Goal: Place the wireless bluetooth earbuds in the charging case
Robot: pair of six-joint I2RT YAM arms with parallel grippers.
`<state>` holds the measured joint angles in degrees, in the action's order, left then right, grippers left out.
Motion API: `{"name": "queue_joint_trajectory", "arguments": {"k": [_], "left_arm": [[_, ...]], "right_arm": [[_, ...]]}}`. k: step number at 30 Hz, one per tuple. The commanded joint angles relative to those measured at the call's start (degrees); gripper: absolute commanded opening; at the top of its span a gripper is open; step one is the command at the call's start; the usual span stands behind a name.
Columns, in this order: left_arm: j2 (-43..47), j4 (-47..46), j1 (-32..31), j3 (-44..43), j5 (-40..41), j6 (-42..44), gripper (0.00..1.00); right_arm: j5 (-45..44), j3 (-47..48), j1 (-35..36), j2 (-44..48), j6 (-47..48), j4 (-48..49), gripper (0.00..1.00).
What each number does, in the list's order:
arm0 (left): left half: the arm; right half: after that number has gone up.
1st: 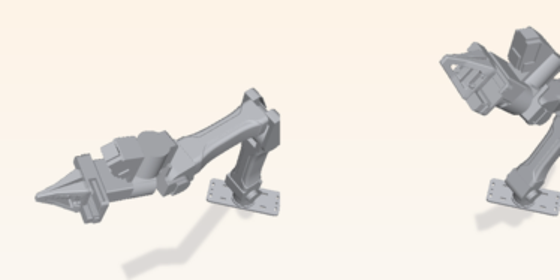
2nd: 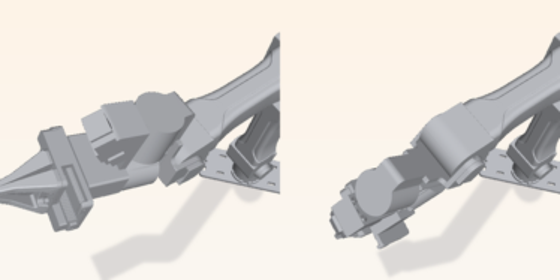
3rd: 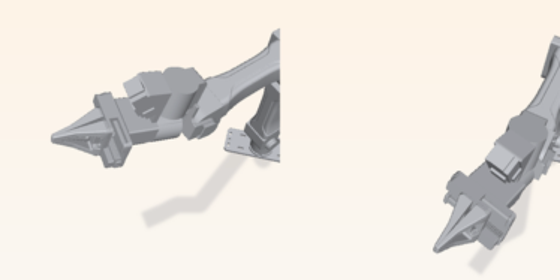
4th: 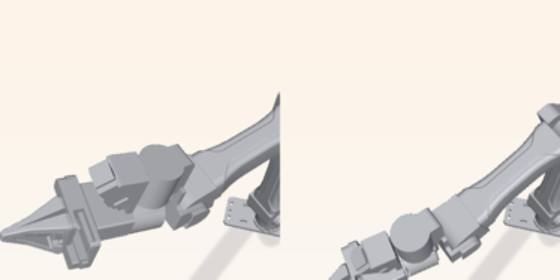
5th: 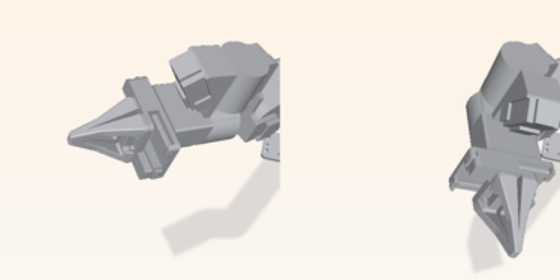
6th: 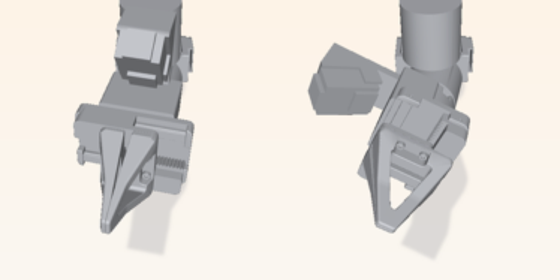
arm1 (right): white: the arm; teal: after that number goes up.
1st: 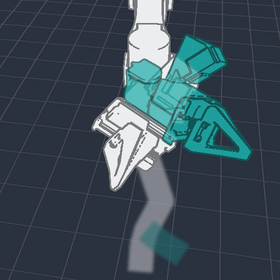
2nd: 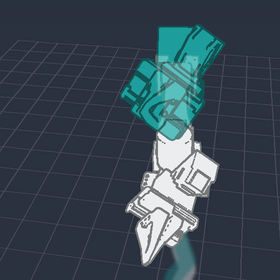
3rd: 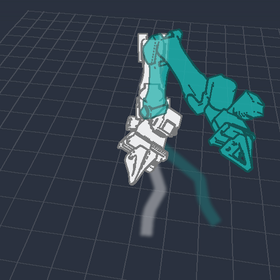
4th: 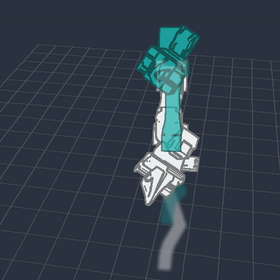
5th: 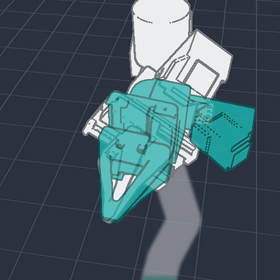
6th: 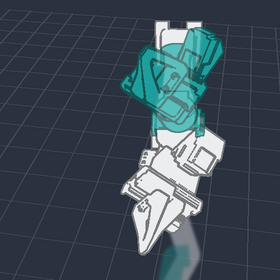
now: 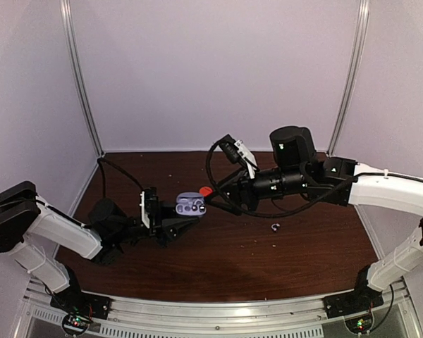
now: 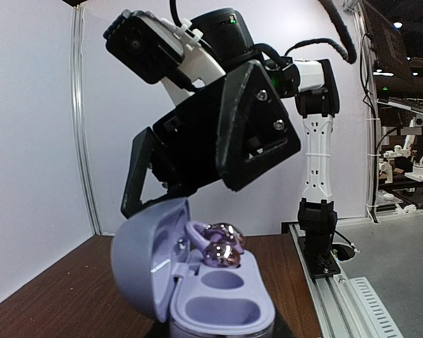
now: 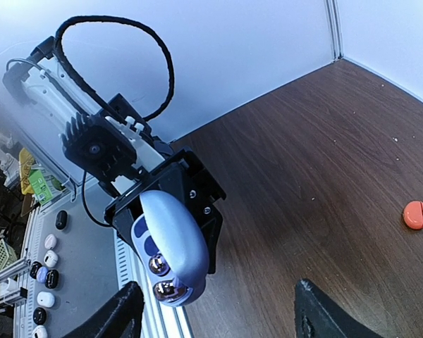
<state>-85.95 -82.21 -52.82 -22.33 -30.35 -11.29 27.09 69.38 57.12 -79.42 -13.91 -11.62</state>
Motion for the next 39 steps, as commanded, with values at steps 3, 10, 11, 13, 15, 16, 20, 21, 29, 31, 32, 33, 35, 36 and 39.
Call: {"name": "queue_joint_trajectory", "arguments": {"k": [3, 10, 11, 13, 15, 16, 20, 21, 29, 31, 32, 33, 35, 36, 39], "left_arm": [[-0.88, -2.38, 0.43, -1.67, -1.03, -0.83, 0.0], [-1.14, -2.82, 0.44, -1.76, -1.01, -1.17, 0.0], [-1.2, -2.99, 0.43, -1.8, -1.03, -1.22, 0.0], [-1.25, -3.28, 0.43, -1.67, -1.02, -1.44, 0.0], [-1.27, -3.38, 0.43, -1.77, -1.03, -1.65, 0.0], [-1.32, -3.53, 0.47, -1.78, -1.04, -1.79, 0.0], [-1.32, -4.53, 0.43, -1.52, -1.12, -2.47, 0.0], [-1.39, -4.81, 0.43, -1.49, -1.3, -2.64, 0.0], [-1.69, -5.48, 0.44, -2.01, -2.95, -3.28, 0.0], [-1.82, -5.54, 0.44, -2.1, -3.5, -3.27, 0.0], [-1.8, -5.33, 0.44, -2.11, -3.59, -3.18, 0.0], [-1.77, -4.89, 0.48, -2.12, -3.58, -3.09, 0.0], [-1.75, -3.65, 0.63, -2.11, -3.82, -2.78, 0.0], [-1.68, -3.36, 0.81, -2.12, -4.01, -2.88, 0.0], [-1.13, -1.89, 1.05, -2.05, -4.45, -3.0, 0.0]], "right_arm": [[0.85, -0.13, -0.08, -1.24, -0.38, 1.53, 0.73], [1.34, -0.51, -0.03, -2.04, -0.16, 1.34, 0.72], [1.26, -0.64, -0.04, -2.13, -0.01, 1.31, 0.72], [0.86, -1.03, -0.11, -2.23, 0.4, 1.06, 0.71], [0.51, -1.41, 0.0, -2.23, 0.9, 0.77, 0.71], [0.08, -1.64, 0.01, -2.23, 1.24, 0.46, 0.71], [-1.67, -2.85, 0.25, -2.06, 2.51, -0.14, 0.71], [-2.04, -3.15, 0.27, -2.06, 2.83, -0.24, 0.7], [-5.23, -3.97, 0.55, -2.74, 4.49, -1.87, 0.69], [-5.38, -4.04, 0.59, -2.8, 4.7, -2.05, 0.67], [-4.92, -4.07, 0.62, -2.62, 4.95, -2.17, 0.66], [-4.06, -4.27, 0.62, -2.3, 5.21, -1.95, 0.65], [-2.61, -5.16, 0.62, -0.67, 5.89, -1.24, 0.64], [-1.65, -5.52, 0.62, 0.08, 6.39, -1.1, 0.64], [0.89, -6.62, 0.62, 2.64, 7.61, -0.95, 0.63]]}}
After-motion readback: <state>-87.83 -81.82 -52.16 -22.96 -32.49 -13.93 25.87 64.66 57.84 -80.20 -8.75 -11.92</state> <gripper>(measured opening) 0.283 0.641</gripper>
